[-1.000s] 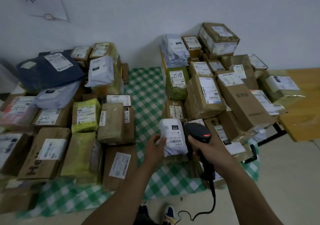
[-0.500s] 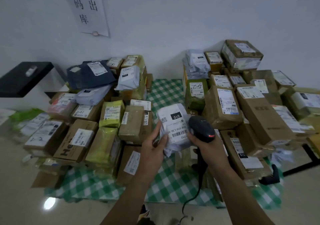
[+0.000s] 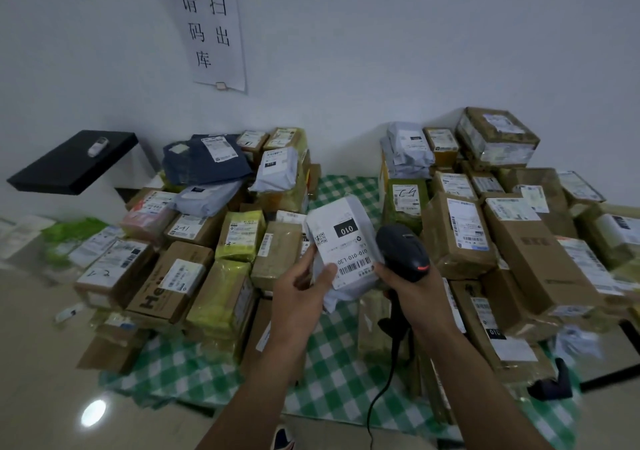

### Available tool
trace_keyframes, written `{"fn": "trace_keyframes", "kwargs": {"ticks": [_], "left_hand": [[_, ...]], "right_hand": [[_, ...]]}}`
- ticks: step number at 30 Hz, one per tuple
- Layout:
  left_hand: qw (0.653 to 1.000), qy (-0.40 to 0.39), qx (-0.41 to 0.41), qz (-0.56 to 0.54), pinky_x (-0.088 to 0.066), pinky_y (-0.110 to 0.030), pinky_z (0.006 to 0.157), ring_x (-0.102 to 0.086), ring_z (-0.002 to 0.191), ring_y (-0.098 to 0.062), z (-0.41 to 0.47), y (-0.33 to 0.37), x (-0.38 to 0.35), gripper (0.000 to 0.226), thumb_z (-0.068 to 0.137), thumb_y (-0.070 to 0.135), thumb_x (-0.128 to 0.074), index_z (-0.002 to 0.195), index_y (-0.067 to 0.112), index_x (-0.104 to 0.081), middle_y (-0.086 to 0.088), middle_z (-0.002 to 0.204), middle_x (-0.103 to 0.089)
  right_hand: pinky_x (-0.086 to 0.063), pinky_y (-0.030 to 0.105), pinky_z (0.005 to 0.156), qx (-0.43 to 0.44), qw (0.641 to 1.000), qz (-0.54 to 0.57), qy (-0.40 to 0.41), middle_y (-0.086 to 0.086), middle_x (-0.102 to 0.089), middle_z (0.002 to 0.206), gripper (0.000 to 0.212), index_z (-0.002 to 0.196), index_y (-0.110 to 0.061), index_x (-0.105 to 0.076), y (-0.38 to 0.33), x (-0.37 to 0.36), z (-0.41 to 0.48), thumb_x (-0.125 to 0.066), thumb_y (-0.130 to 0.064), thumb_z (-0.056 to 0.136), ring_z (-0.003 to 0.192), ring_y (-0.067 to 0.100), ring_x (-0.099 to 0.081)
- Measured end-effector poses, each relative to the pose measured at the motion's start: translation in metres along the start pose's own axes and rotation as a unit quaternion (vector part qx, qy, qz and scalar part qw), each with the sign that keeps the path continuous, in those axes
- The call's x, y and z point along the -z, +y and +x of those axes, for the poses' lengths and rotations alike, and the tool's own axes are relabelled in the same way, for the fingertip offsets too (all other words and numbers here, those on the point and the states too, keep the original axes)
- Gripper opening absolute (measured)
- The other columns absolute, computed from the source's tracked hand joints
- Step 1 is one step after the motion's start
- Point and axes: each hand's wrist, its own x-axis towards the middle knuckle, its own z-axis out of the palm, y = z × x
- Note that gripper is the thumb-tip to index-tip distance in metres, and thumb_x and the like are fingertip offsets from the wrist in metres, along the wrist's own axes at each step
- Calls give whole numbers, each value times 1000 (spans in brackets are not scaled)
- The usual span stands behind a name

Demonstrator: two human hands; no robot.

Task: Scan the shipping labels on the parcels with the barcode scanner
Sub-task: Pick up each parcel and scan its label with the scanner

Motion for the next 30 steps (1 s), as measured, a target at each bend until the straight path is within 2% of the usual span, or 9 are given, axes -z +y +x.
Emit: {"fn": "trace_keyframes", "kwargs": {"ticks": [3,7,10,12,15,16,20,22,30], "left_hand": [[1000,16,-21,2,-61,-34,90,-70,114,-8,4,2,0,56,93,4,-73,141,32,-61,13,124,-73],[992,93,-69,57,-60,-21,82,-66,118,-9,20,5,4,64,96,12,-72,151,36,-51,11,138,-65],[987,109,-81,88,-53,-7,71,-61,103,8,40,8,10,69,98,12,-69,156,36,-42,13,139,-58],[986,114,-83,91,-57,-14,80,-61,106,8,53,8,16,70,97,11,-70,156,36,-41,10,143,-58],[983,130,-77,108,-59,-35,97,-58,130,-14,71,3,26,72,96,11,-71,157,34,-41,1,148,-58],[983,131,-76,106,-58,-35,97,-56,133,-17,74,1,29,73,96,9,-71,157,33,-41,0,148,-58],[984,130,-77,90,-54,-9,78,-54,130,-11,76,-2,40,72,96,7,-70,158,29,-40,5,147,-55],[984,135,-75,90,-53,-7,77,-53,129,-9,77,-6,45,72,96,7,-71,157,27,-40,7,144,-55],[981,176,-50,65,-59,-36,92,-60,125,-17,81,-7,56,71,93,1,-71,154,29,-47,1,143,-61]], "right_hand": [[-58,22,64,8,1000,-22,-9,-2,-76,113,52,134,-23,-64,-7,-2,1,-83,-12,87,89,9,-75],[-58,29,73,41,984,-176,-5,-4,-73,108,49,131,-29,-60,-16,-3,-1,-83,-27,88,89,9,-70],[-61,39,75,27,971,-224,-79,-3,-75,96,34,114,-36,-63,-27,-8,-6,-82,-27,88,83,17,-74],[-58,32,64,29,959,-249,-136,0,-75,89,26,107,-35,-65,-34,-15,-11,-80,-23,90,70,17,-76],[-51,20,54,23,949,-262,-174,3,-74,80,22,104,-33,-66,-39,-23,-16,-78,-21,91,59,10,-69],[-50,18,53,19,948,-259,-183,3,-75,80,21,104,-32,-66,-41,-26,-18,-78,-20,91,58,7,-67],[-50,14,54,20,944,-257,-206,0,-77,82,23,102,-35,-66,-45,-37,-23,-77,-18,92,59,-1,-65],[-48,14,53,19,942,-256,-214,-2,-77,79,22,102,-36,-66,-47,-42,-23,-76,-18,93,57,-2,-65],[-50,16,52,11,937,-270,-223,0,-77,76,19,100,-35,-66,-46,-49,-22,-76,-21,93,55,4,-64]]}}
